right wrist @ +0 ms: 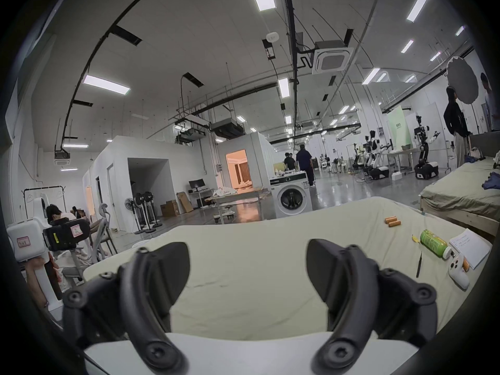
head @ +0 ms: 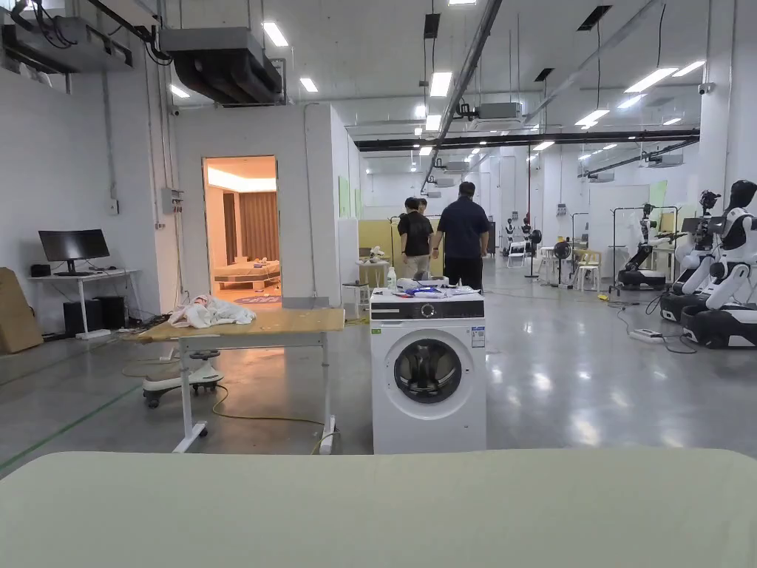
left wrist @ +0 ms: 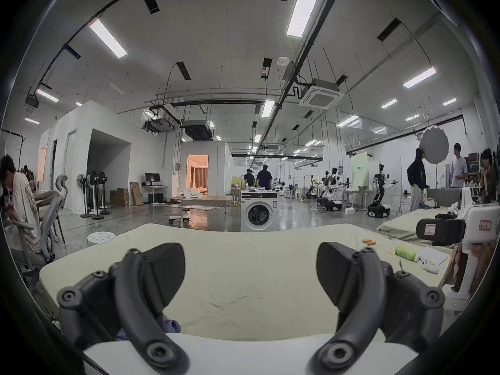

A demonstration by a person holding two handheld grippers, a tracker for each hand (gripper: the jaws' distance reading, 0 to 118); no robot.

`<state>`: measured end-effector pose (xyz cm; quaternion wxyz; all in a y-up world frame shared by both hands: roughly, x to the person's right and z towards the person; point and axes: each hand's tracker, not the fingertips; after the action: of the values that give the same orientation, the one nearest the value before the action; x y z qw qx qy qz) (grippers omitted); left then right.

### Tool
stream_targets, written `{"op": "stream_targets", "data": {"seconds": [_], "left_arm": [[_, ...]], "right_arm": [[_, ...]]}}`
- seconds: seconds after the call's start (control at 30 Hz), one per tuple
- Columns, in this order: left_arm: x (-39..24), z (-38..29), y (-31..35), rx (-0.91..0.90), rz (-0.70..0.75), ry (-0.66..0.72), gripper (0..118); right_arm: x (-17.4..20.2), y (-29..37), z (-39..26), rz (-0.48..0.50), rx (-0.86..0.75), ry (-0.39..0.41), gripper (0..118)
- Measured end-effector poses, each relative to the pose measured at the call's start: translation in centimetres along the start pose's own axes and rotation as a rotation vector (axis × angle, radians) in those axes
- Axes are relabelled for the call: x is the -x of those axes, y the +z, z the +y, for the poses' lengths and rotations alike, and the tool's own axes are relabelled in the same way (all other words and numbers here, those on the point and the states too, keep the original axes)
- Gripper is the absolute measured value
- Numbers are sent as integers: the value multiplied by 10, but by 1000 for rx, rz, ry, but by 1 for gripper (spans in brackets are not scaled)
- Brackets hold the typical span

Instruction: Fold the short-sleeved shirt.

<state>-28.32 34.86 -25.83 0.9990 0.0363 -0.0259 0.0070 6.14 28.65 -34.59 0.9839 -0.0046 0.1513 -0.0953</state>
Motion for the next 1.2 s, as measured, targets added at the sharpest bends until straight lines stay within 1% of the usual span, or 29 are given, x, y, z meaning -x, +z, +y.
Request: {"op": "stream_targets", "data": {"seconds": [0.07, 0.1, 0.13, 0.2, 0.37, 0.57, 0.63, 0.67, 0.73, 0.77, 0.83, 0.87, 0.9, 1.0, 1.07, 1.13, 1.2], "left_arm": [[2, 1, 2, -13, -12, 15, 107], [1, 3, 2, -19, -12, 18, 109], [0, 3, 2, -19, -14, 18, 114], [-1, 2, 2, -7, -23, 1, 117], [-8, -1, -1, 17, -19, -29, 117], [-7, 1, -2, 28, -21, -19, 117], [-7, 1, -3, 35, -19, -25, 117], [-8, 1, -4, 41, -17, -30, 117], [-11, 1, -7, 55, -10, -44, 117], [-12, 1, -7, 55, -7, -48, 117], [-13, 2, -7, 57, -5, -49, 117], [-12, 3, -7, 57, -8, -45, 117], [-9, 0, -6, 54, -11, -36, 117], [-5, 3, -8, 57, -14, -1, 117], [-4, 5, -8, 55, -11, 18, 117], [-2, 6, -8, 60, -3, 29, 117], [-2, 6, -10, 72, 18, 19, 117]], "right_arm": [[2, -2, 1, 0, 9, 6, 112], [3, -4, 1, 1, 13, 13, 117], [5, -3, -1, 1, 6, 24, 118], [10, -2, 0, -6, -7, 40, 118], [13, -3, 1, 1, 11, 55, 118], [13, -3, 2, -6, 28, 54, 118], [12, -5, 4, -14, 44, 38, 118], [11, -5, 5, -30, 40, 14, 118], [10, -8, 6, -99, 31, -50, 118], [11, -9, 8, -134, 28, -57, 118], [14, -11, 11, -214, 47, -45, 118], [15, -12, 11, -223, 56, -24, 118], [17, -13, 12, -210, 59, -6, 118], [20, -12, 12, -185, 76, 9, 118], [22, -11, 13, -162, 99, -13, 118], [22, -12, 14, -152, 136, -66, 118], [22, -12, 18, -213, 147, -117, 118]]}}
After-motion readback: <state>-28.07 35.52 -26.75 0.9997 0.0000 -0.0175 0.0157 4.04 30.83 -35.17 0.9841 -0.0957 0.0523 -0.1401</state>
